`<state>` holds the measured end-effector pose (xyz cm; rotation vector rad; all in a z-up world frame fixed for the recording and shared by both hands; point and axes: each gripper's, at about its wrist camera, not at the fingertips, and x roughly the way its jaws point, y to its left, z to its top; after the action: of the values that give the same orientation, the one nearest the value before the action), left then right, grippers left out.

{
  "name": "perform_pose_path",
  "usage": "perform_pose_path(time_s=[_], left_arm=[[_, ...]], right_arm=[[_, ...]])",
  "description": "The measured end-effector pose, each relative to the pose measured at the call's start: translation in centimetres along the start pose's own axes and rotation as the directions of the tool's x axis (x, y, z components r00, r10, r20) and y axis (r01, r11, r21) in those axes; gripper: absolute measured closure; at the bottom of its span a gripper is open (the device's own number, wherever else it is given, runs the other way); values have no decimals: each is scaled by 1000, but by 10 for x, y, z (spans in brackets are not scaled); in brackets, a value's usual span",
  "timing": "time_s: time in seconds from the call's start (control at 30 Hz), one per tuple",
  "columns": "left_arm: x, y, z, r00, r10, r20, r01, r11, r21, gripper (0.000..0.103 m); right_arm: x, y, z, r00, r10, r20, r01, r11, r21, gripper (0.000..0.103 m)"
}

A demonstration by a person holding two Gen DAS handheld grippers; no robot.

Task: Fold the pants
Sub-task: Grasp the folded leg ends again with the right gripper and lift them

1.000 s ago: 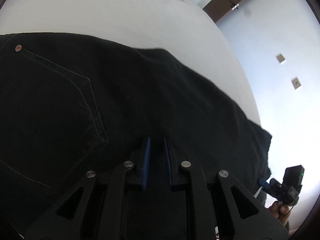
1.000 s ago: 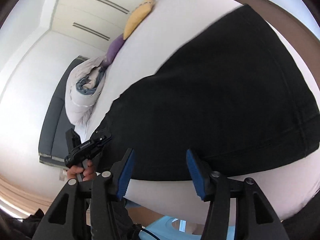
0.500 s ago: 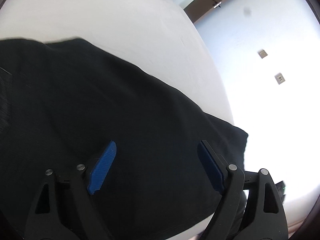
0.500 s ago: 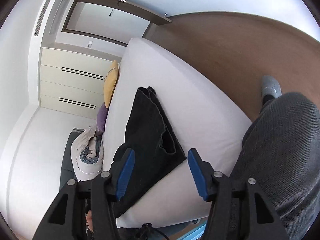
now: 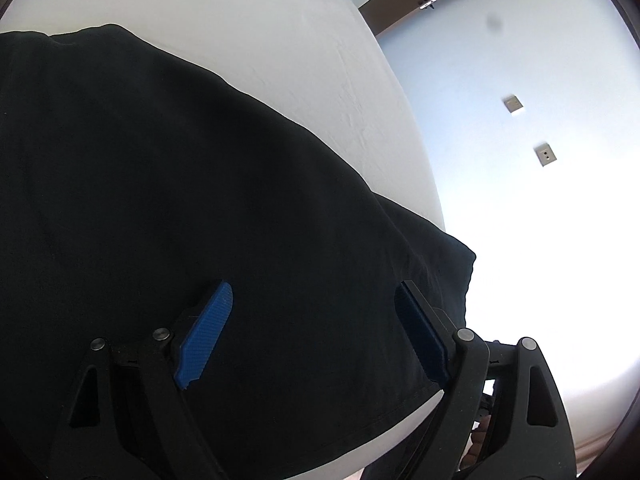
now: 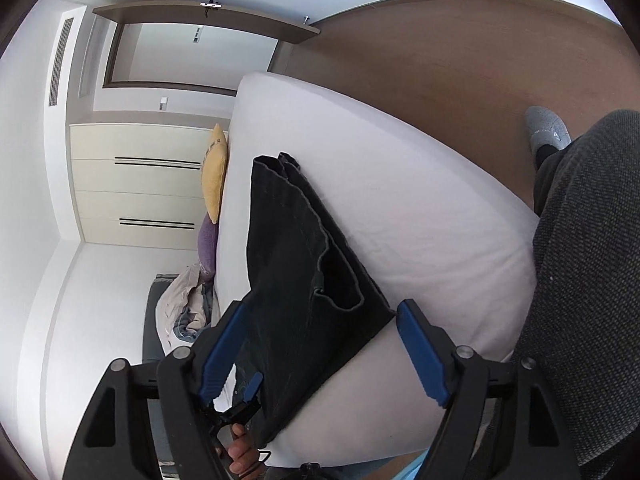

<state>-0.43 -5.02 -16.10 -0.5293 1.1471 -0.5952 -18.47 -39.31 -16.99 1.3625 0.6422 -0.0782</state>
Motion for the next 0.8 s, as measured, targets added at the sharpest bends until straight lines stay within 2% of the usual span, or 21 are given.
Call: perform_pose_path(time_s=[0.23, 0.37, 0.4, 0.43, 0.47, 0.5, 0.53, 0.6, 0.8], left_arm=[[-22, 18, 18, 1000, 1, 3, -1, 1000, -14, 20], [-35, 26, 26, 1000, 6, -1, -6, 1000, -16, 20], [-35, 26, 27, 1000, 7, -1, -7, 1000, -18, 20], [-34, 26, 27, 1000, 6, -2, -6, 1000, -21, 20], [-34, 24, 28, 1000, 6, -1, -6, 1000, -24, 20], [-34, 25, 28, 1000, 6, -2, -6, 1000, -24, 20], [-33, 24, 28, 1000, 6, -3, -6, 1000, -24, 20], [-34, 25, 29, 1000, 4, -5, -4, 1000, -23, 20], [-37, 30, 31, 1000, -9, -5, 8, 999, -40, 20]], right_arm=[[10, -4, -1, 995, 93, 31, -95, 991, 90, 25], [25, 5, -2, 994, 97, 43, -100, 992, 77, 31], [28, 9, -1, 995, 94, 41, -96, 993, 63, 38], [33, 12, 0, 996, 83, 38, -85, 995, 50, 50], [38, 15, 1, 997, 64, 32, -65, 997, 40, 57], [43, 16, 2, 999, 41, 28, -42, 998, 37, 71], [45, 15, 2, 999, 26, 31, -27, 999, 43, 78], [47, 16, 2, 999, 7, 38, -8, 999, 40, 81], [52, 41, -2, 992, -110, 60, 115, 989, -94, 89]])
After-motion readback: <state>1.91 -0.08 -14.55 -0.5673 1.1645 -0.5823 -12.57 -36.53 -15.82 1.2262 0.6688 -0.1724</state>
